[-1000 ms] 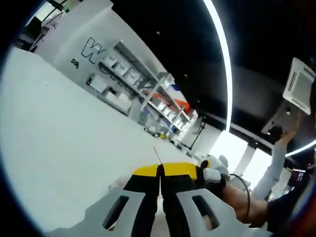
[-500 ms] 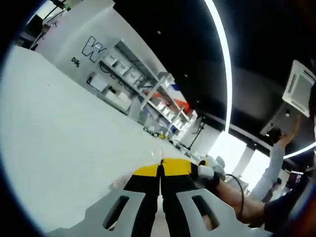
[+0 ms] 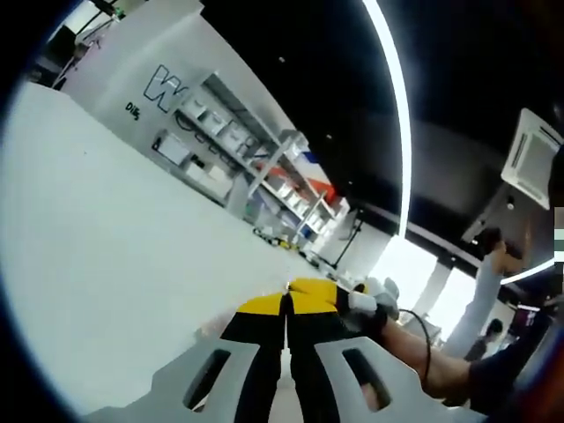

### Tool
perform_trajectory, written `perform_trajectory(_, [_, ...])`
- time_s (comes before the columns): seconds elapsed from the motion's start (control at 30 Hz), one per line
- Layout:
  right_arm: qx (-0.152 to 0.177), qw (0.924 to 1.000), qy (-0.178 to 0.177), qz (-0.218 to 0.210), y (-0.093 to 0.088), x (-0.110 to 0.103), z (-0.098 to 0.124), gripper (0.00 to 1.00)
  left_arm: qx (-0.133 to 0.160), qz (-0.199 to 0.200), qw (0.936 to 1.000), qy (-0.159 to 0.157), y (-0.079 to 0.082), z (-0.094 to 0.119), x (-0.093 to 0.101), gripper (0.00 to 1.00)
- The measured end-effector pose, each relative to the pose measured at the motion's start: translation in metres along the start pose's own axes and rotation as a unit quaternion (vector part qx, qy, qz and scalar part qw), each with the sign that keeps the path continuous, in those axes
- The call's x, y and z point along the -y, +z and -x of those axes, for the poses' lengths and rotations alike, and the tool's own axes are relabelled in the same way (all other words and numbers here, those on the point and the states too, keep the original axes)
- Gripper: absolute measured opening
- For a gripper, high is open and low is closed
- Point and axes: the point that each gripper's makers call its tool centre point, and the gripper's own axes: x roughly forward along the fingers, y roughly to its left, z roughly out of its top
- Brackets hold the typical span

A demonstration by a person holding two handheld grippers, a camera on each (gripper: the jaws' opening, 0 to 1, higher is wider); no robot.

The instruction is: Open the resealable bag by pulling the two sides of the seal apart until the entire bag opening is separated and visibly accessible.

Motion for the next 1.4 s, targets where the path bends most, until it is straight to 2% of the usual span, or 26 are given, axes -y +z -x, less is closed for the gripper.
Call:
perform_trajectory(0.2, [0.001, 0.9999, 0.000, 0.011, -0.011, -0.009, 0.007, 0.00, 0.003, 0.001, 1.0000, -0.005, 0.003, -0.002, 0.001, 0.00])
perform_trajectory(0.5, [0.001, 1.0000, -0.002, 0.004, -0.009, -0.004, 0.005, 0.00, 0.000, 0.002, 1.0000, -0.009, 0.000, -0.002, 0.003, 0.00])
perform_trajectory(0.67, [-0.001, 1.0000, -0.001, 0.004, -0.011, -0.005, 0.005, 0.00, 0.014, -0.020, 0.9997, -0.008, 0.004, -0.002, 0.003, 0.01])
perform_trajectory(0.73, [-0.001, 1.0000, 0.000, 0.002, -0.008, -0.004, 0.003, 0.00, 0.009, -0.017, 0.9996, -0.021, 0.001, -0.003, 0.007, 0.01])
perform_trajectory(0.77, [-0.003, 1.0000, 0.000, 0.002, -0.008, -0.004, 0.002, 0.00, 0.024, -0.045, 0.9986, -0.010, 0.006, -0.003, 0.004, 0.01])
perform_trajectory(0.83, [-0.003, 1.0000, 0.000, 0.003, -0.008, -0.004, 0.002, 0.00, 0.016, -0.050, 0.9985, -0.012, 0.003, -0.003, 0.008, 0.05])
perform_trajectory(0.93, [-0.003, 1.0000, -0.001, 0.004, -0.010, -0.005, 0.003, 0.00, 0.023, -0.057, 0.9981, -0.009, 0.005, -0.004, 0.007, 0.19])
perform_trajectory(1.4, [-0.002, 1.0000, 0.001, 0.000, -0.001, -0.001, -0.002, 0.00, 0.017, -0.075, 0.9970, -0.009, 0.003, -0.003, 0.007, 0.19])
